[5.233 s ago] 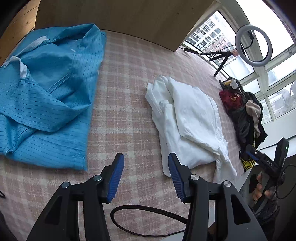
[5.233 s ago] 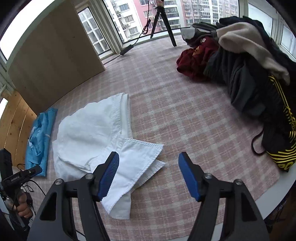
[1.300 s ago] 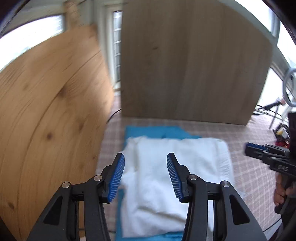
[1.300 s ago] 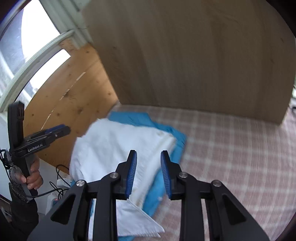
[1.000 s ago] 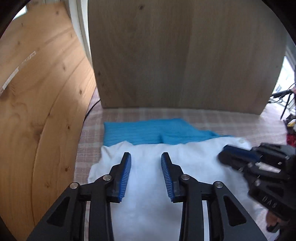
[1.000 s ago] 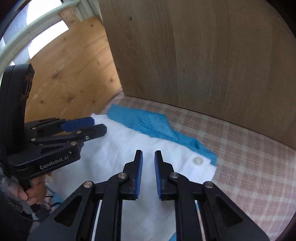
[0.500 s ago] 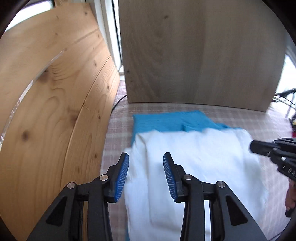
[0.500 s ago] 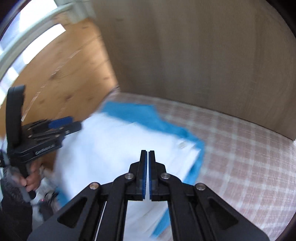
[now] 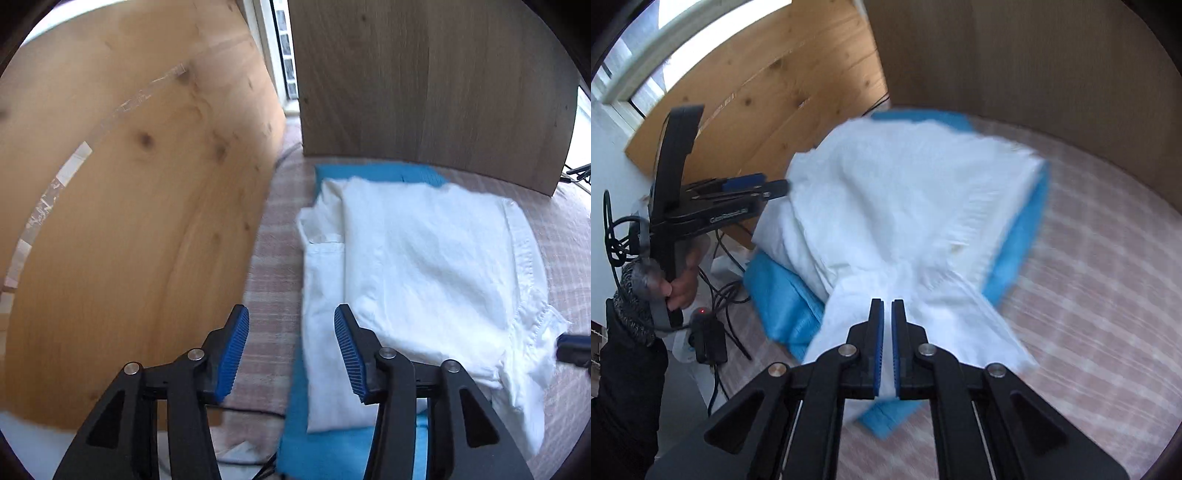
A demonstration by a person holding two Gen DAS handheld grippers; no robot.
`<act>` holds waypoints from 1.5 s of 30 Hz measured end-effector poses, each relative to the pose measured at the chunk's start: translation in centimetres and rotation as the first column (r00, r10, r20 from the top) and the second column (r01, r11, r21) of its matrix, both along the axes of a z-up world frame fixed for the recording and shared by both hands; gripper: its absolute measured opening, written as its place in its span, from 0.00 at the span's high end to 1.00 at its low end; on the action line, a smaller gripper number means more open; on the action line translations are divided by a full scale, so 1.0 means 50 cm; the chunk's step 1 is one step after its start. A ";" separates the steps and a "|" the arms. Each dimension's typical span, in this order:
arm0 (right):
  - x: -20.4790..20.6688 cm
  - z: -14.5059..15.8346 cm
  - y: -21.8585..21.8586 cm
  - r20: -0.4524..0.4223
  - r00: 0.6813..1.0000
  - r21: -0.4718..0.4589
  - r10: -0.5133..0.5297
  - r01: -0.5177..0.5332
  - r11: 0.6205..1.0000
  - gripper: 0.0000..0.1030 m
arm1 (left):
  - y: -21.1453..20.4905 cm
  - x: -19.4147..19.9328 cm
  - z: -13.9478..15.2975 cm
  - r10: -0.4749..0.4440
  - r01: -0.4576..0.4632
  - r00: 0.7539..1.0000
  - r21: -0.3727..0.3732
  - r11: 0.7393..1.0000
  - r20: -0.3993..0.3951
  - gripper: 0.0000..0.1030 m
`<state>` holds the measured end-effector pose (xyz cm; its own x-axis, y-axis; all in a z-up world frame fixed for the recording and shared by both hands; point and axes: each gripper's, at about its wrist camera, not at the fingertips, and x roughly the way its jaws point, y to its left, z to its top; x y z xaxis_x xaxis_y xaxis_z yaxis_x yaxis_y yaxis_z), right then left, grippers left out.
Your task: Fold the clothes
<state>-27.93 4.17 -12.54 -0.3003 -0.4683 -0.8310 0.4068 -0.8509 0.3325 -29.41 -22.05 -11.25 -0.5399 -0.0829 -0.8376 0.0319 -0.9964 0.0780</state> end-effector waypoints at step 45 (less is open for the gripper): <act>0.472 0.088 0.470 -0.081 0.980 0.125 -0.180 0.189 0.974 0.35 | 0.495 0.641 0.180 0.202 -0.189 0.971 0.101 0.977 -0.127 0.28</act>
